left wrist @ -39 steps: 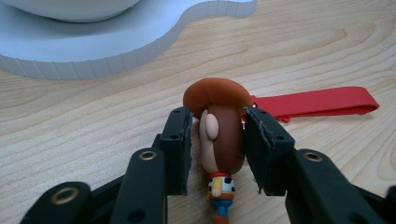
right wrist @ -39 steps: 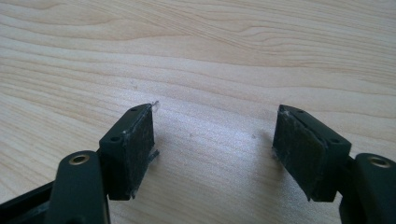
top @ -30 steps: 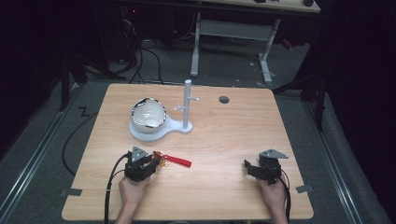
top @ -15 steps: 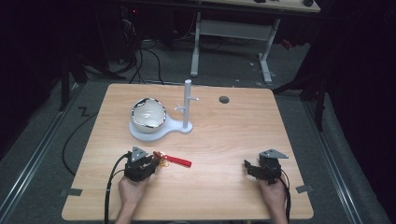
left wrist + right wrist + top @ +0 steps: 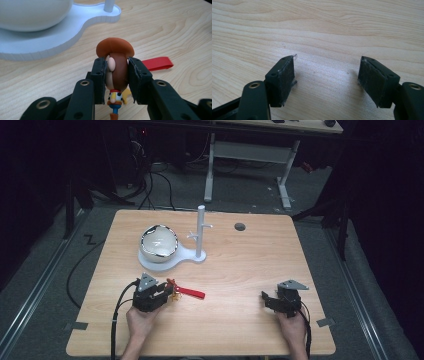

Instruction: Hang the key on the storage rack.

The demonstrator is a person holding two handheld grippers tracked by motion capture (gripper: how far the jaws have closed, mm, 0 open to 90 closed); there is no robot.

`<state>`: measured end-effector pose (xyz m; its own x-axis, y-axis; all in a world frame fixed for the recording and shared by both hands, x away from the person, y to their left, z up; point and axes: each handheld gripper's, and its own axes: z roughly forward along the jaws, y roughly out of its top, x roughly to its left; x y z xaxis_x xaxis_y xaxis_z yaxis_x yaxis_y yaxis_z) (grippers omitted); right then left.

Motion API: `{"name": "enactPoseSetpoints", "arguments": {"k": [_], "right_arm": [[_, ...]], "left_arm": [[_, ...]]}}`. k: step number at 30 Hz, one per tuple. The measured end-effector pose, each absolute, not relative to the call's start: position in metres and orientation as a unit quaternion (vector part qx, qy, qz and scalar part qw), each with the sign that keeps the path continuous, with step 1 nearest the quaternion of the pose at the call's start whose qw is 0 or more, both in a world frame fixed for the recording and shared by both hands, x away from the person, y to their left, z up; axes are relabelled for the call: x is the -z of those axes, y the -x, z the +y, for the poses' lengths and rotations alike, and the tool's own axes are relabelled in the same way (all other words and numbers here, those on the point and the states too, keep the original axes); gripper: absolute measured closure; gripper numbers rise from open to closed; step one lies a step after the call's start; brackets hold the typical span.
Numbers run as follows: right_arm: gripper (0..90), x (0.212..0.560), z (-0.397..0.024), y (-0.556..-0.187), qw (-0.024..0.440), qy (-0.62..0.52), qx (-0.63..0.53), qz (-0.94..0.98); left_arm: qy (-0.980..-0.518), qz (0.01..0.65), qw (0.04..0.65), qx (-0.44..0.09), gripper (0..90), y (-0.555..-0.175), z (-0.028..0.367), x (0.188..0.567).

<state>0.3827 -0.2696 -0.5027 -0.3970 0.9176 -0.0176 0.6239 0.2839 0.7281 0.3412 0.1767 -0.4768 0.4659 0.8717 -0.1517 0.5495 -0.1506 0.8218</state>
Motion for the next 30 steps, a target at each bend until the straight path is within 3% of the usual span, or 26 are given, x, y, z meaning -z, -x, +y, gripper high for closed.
{"name": "enactPoseSetpoints", "arguments": {"k": [30], "right_arm": [[29.5,0.503,-0.27,-0.383,0.224,-0.5,-0.327,0.77]], "left_arm": [[-0.729,0.43,0.497,-0.191,68.3,-0.347,0.169,0.414]]}}
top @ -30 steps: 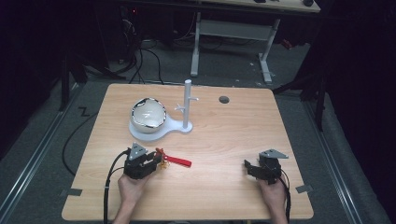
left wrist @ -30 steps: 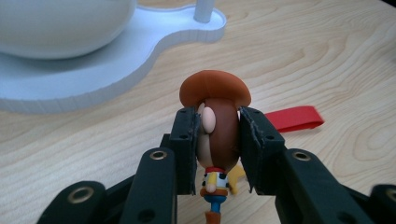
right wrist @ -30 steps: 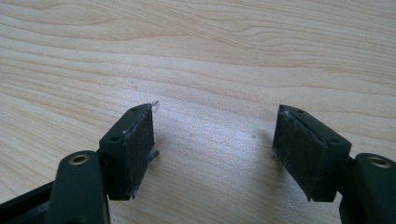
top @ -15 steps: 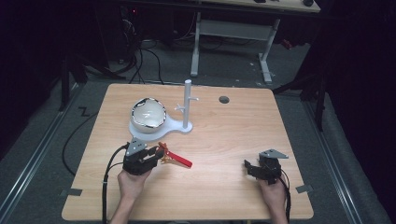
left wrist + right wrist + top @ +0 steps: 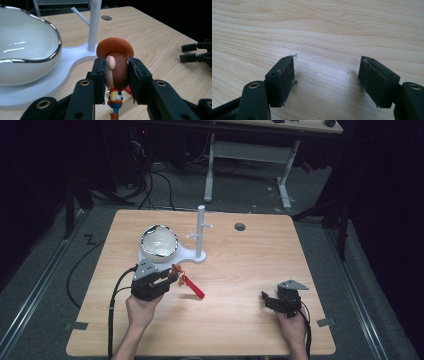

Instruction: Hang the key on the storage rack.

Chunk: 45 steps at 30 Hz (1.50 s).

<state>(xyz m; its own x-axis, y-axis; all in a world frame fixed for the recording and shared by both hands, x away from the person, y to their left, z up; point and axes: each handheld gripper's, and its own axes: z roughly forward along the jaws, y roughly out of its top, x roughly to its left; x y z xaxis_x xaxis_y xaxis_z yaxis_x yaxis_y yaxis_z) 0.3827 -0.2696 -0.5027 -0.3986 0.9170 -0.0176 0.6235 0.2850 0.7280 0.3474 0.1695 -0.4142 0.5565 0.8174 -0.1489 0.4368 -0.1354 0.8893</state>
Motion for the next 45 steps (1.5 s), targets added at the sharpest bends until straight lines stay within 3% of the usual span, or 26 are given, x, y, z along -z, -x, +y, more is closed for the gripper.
{"name": "enactPoseSetpoints", "arguments": {"k": [27,45], "right_arm": [[29.5,0.503,-0.27,-0.383,0.224,-0.5,-0.328,0.77],[29.5,0.503,-0.27,-0.383,0.224,-0.5,-0.328,0.77]], "left_arm": [[-0.706,0.411,0.541,-0.199,68.4,-0.364,0.168,0.378],[-0.706,0.412,0.538,-0.207,68.4,-0.383,0.166,0.364]]}}
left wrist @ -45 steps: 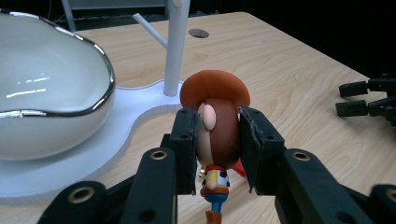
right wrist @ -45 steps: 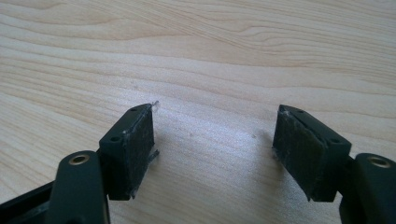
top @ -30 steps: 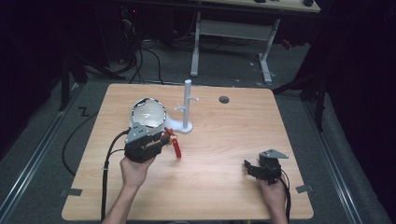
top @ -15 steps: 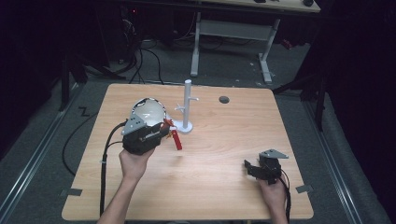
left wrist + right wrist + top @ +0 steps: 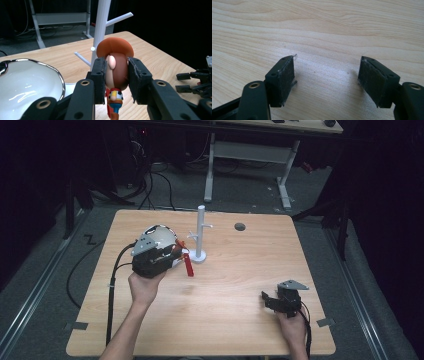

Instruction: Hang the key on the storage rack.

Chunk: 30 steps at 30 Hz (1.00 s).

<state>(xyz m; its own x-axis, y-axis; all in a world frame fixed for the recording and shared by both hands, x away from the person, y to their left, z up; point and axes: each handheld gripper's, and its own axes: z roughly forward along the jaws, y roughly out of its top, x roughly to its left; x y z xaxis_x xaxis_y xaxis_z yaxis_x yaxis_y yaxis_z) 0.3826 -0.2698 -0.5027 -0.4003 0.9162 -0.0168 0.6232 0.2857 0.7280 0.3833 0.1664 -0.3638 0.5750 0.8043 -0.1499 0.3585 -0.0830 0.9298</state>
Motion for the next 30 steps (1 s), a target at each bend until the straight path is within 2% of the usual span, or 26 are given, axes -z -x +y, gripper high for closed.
{"name": "enactPoseSetpoints", "arguments": {"k": [30], "right_arm": [[29.5,0.503,-0.27,-0.383,0.224,-0.498,-0.328,0.771]], "left_arm": [[-0.699,0.433,0.532,-0.204,68.4,-0.426,0.157,0.354]]}}
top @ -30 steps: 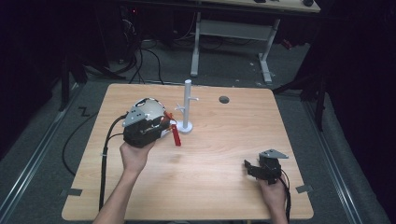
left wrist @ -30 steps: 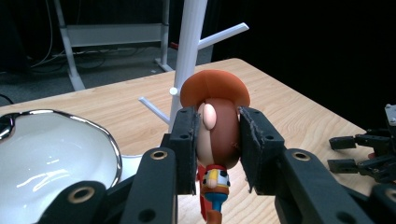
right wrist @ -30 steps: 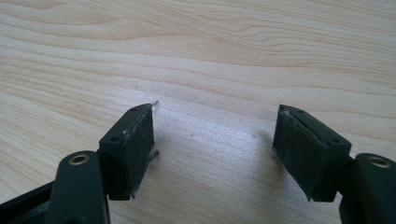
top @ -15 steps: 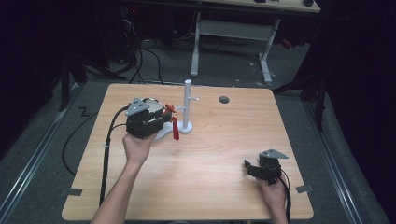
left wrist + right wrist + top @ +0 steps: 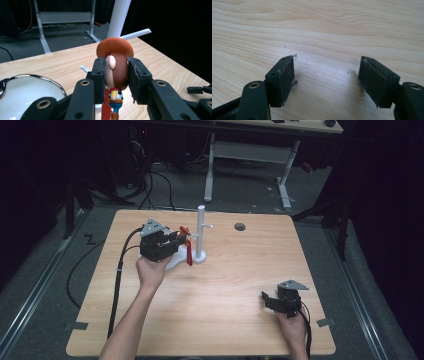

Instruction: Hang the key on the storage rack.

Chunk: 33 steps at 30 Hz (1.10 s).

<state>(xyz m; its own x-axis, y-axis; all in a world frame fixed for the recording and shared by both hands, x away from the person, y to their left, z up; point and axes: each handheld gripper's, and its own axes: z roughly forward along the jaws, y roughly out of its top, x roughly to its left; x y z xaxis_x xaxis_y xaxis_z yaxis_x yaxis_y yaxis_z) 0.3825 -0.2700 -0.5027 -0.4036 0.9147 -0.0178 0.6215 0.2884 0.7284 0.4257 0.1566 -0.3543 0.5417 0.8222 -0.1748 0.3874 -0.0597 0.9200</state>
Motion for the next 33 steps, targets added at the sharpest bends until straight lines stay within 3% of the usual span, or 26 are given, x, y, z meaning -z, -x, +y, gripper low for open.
{"name": "enactPoseSetpoints", "arguments": {"k": [33], "right_arm": [[29.5,0.503,-0.27,-0.383,0.224,-0.497,-0.328,0.771]], "left_arm": [[-0.711,0.431,0.518,-0.201,68.3,-0.426,0.139,0.389]]}}
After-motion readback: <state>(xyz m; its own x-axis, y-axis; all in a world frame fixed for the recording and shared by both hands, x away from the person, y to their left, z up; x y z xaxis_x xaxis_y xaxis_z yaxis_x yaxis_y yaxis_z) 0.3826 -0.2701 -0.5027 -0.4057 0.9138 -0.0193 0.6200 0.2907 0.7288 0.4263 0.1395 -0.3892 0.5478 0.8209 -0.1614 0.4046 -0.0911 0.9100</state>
